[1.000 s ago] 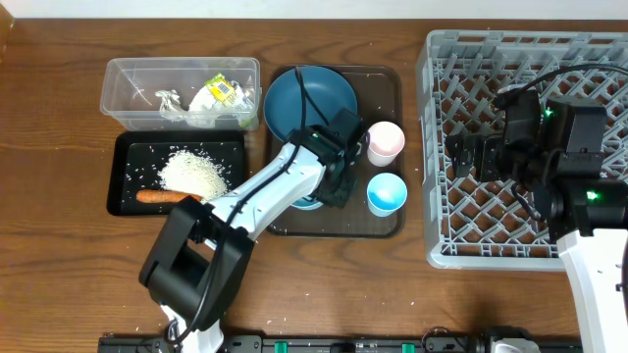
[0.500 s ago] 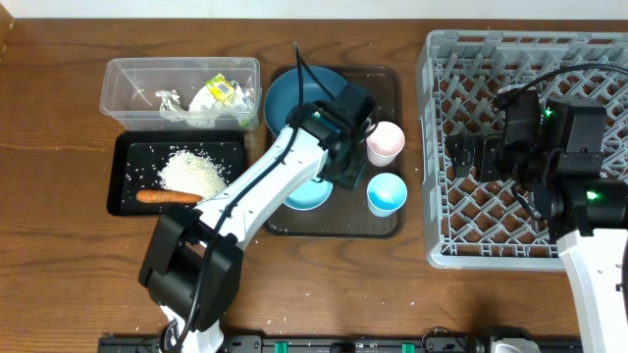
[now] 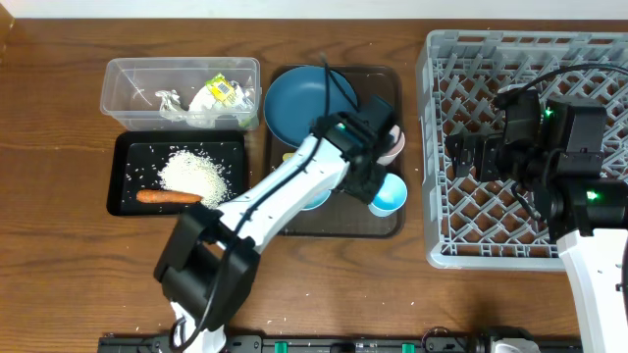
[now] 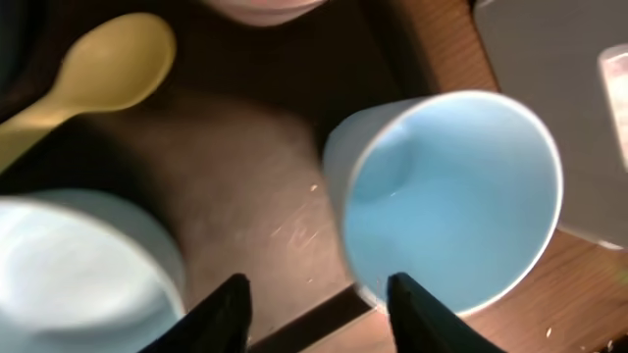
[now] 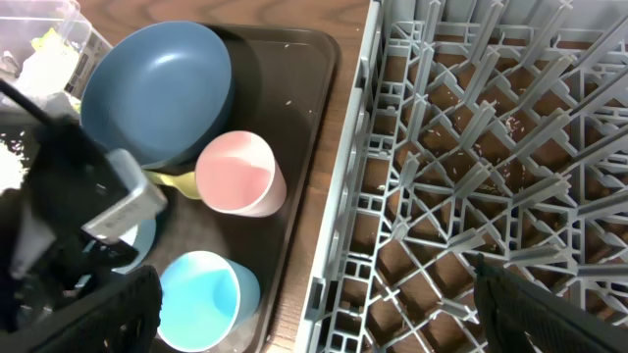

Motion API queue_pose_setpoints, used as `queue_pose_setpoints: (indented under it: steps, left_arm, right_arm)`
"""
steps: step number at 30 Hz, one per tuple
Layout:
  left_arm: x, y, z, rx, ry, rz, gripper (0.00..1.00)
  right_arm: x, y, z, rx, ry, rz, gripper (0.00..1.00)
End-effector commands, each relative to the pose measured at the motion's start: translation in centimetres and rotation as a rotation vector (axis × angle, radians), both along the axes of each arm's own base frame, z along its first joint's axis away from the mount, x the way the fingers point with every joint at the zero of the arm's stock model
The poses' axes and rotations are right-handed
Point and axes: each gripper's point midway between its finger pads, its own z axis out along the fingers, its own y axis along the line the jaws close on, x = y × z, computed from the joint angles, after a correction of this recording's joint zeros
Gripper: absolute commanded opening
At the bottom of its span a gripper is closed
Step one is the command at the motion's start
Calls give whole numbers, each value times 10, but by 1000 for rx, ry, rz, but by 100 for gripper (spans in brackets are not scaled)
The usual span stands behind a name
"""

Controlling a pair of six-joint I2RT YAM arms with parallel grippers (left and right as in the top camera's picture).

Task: Sort waste into correct bins and load items into the dishwasher rack
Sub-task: 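Grasp the blue cup with the left gripper and lift it up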

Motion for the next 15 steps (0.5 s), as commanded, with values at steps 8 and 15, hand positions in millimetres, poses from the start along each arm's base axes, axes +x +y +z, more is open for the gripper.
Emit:
queue_pose_setpoints:
  steps: [8, 15]
  left_arm:
    - [-3, -10, -15, -1, 18, -4, 50]
    - [-7, -9, -36, 38, 60, -8, 24]
  right_arm:
    - [1, 6, 6, 15, -6, 14, 99]
    - [1, 6, 5, 15, -3, 14, 99]
